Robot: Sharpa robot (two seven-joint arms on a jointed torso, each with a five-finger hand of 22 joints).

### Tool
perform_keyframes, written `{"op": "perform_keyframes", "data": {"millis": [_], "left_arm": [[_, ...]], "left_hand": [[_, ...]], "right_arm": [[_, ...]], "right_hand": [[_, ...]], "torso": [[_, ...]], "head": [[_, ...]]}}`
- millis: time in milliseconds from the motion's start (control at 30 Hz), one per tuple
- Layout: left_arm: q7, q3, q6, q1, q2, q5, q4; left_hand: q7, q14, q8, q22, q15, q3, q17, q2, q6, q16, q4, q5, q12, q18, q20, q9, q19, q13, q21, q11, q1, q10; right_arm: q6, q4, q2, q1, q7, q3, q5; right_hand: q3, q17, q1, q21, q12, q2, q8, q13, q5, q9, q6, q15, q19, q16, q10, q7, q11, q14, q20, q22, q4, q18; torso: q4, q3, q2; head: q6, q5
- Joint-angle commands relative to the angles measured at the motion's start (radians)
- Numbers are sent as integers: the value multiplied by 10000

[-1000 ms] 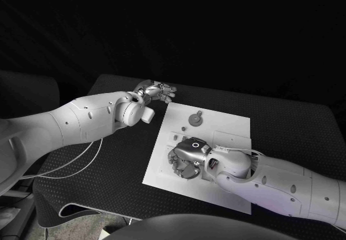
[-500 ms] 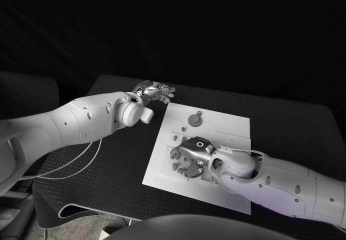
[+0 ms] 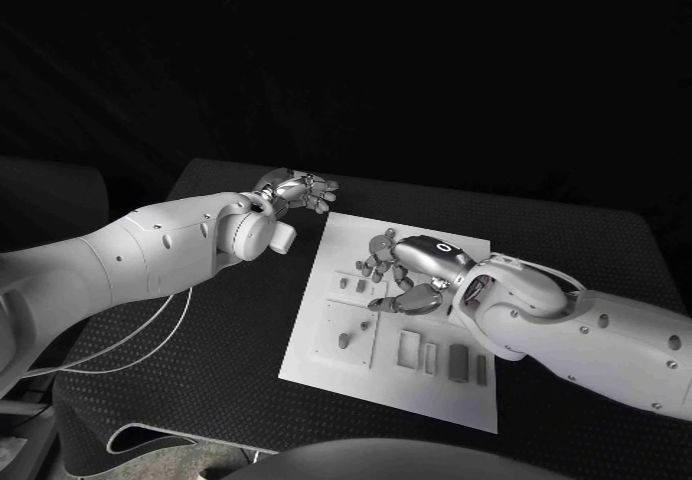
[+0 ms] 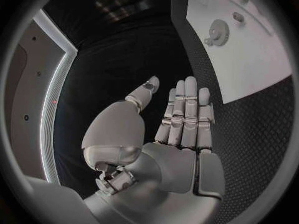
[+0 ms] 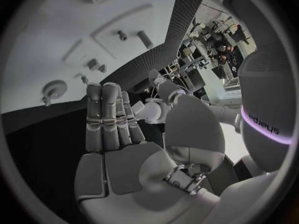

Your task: Assemble the parts on the task board

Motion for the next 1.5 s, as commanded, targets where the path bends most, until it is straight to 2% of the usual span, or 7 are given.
{"op": "perform_keyframes", "data": {"millis": [33, 233, 367, 633, 800, 1000, 1500], "left_arm": [[86, 5, 111, 2, 70, 37, -110], [99, 4, 141, -45, 172, 37, -300], [98, 2, 147, -103, 190, 37, -476], [89, -2, 191, -189, 164, 37, -512], [82, -7, 204, -240, 166, 54, -459], [51, -13, 226, -243, 218, 198, -336], [48, -61, 263, -316, 168, 198, -304]], "left_hand": [[26, 5, 53, 17, 60, -6, 15, -5, -51, -48, 36, -2, -64, 107, 48, -13, 32, -9, -35, 51, -1, -40], [27, 6, 53, 19, 61, -6, 19, -2, -53, -51, 38, -2, -64, 106, 48, -14, 33, -10, -36, 51, -1, -40], [28, 7, 53, 21, 61, -7, 22, 0, -55, -53, 41, -3, -65, 106, 49, -15, 33, -11, -37, 52, -4, -41], [30, 7, 52, 25, 62, -10, 29, 3, -60, -60, 48, -3, -67, 105, 50, -18, 34, -12, -40, 54, -12, -44], [31, 6, 52, 27, 63, -10, 33, 5, -62, -64, 51, -3, -69, 105, 51, -19, 34, -14, -41, 55, -15, -46], [30, 4, 52, 30, 64, -11, 37, 7, -63, -69, 52, 0, -71, 105, 51, -20, 34, -15, -43, 56, -18, -49], [30, -1, 54, 40, 67, -13, 52, 15, -69, -88, 55, 7, -91, 105, 53, -25, 31, -27, -50, 70, -23, -81]], "right_arm": [[1251, -100, -393, 255, -466, -3, 1435], [2946, -485, -1034, 501, -1329, -7, 3157], [3252, -487, -1391, 501, -1986, -11, 2980], [2989, -88, -2019, 498, -2439, -102, 5539], [4093, 355, -2605, 502, -3346, -156, 5737], [5616, 365, -2748, 519, -4934, -507, 6291], [5370, 526, -2575, 517, -5830, -812, 6112]], "right_hand": [[-44, -36, -58, 81, 441, 217, 122, 232, -48, 61, 175, -185, -74, 98, 389, -93, -153, -68, -93, 225, 183, 620], [-522, -181, -222, 140, 2828, 331, 345, 1891, -37, 276, 373, -408, -396, 207, 283, -339, -413, -351, -15, 204, 483, 620], [-252, -22, -7, 677, 5039, 909, 615, 3605, -39, 526, 875, -628, -191, 857, -708, -540, -636, -163, -171, 263, 635, 620], [-93, 404, -234, 1840, 7116, 668, 495, 5039, -41, 690, 849, -707, -208, 2092, -1343, -612, -688, -192, -460, 266, 953, 620], [-93, 1422, -620, 2695, 10237, 322, 527, 7057, -61, 1043, 851, -769, -316, 3893, -1877, -659, -762, -473, -527, 230, 1396, 620], [-126, 1521, -1304, 3029, 10865, 487, 674, 7311, -44, 1272, 1135, -931, -33, 4292, -1597, -811, -943, -258, -743, 213, 2097, 620], [-150, 1536, -2036, 3359, 11011, 1031, 654, 7259, -43, 1311, 1486, -1012, 55, 4528, -1302, -929, -1054, -56, -844, 206, 2543, 620]], "torso": [[-74, 25, -48], [-138, 17, -136], [-172, 27, -177], [-266, 63, -242], [-313, 65, -303], [-332, 31, -309], [-324, 20, -364]], "head": [[104, -152], [159, -351], [227, -627], [116, -1049], [46, -1341], [-5, -1449], [-103, -1574]]}}
